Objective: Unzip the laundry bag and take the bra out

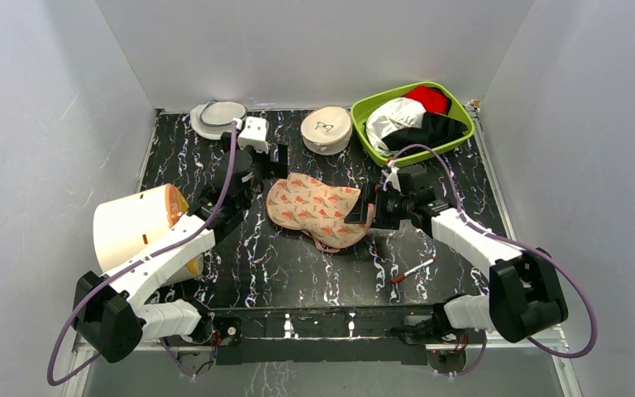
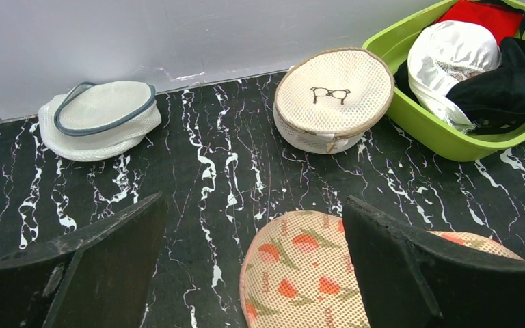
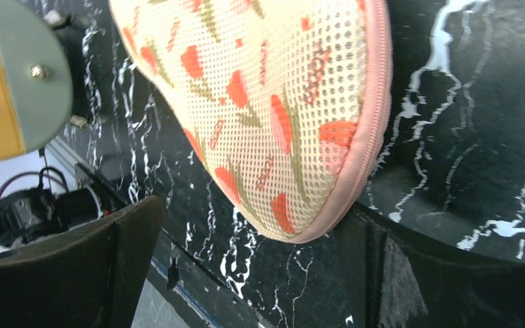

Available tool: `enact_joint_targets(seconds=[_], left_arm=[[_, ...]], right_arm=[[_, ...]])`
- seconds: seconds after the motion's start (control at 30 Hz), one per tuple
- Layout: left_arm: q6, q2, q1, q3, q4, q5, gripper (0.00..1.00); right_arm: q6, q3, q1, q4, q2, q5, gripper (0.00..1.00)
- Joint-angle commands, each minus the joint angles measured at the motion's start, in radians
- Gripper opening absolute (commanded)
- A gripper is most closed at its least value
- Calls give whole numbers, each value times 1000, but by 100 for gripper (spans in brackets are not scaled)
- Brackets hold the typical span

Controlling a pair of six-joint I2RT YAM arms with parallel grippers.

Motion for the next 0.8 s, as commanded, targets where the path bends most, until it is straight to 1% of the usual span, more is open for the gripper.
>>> enact_joint_targets(seconds=[0.0, 0.07, 0.13, 0.23, 0.33, 0.4, 0.47, 0.57, 0.6, 0.67, 0.77], left_arm=[[-20, 4, 0, 52, -6, 4, 98], [-29, 9, 0, 60, -18, 5, 98], [-34, 15, 0, 67, -27, 6, 98], [-43, 17, 0, 77, -43, 3, 98], [-45, 18, -1, 79, -47, -1, 98], [-44, 24, 0, 79, -49, -2, 98], [-44, 31, 0, 80, -50, -2, 98], [-47, 46, 0, 85, -55, 2, 98], [-53, 51, 0, 89, -59, 7, 98], [-68, 60, -1, 96, -70, 20, 98], [-95, 78, -4, 105, -84, 48, 98]], right_arm=[[-32, 76, 55, 41, -85, -82, 97], [3, 72, 105, 88, -86, -113, 98], [54, 63, 192, 151, -71, -131, 98], [79, 72, 304, 196, -51, -97, 98], [80, 75, 326, 206, -34, -98, 98], [56, 79, 325, 180, -34, -79, 98], [20, 97, 323, 115, -35, -17, 98], [-31, 130, 322, -25, -50, 187, 98], [-40, 132, 321, -49, -59, 243, 98], [-37, 119, 309, -67, -75, 343, 98], [-16, 97, 294, -74, -93, 421, 98]])
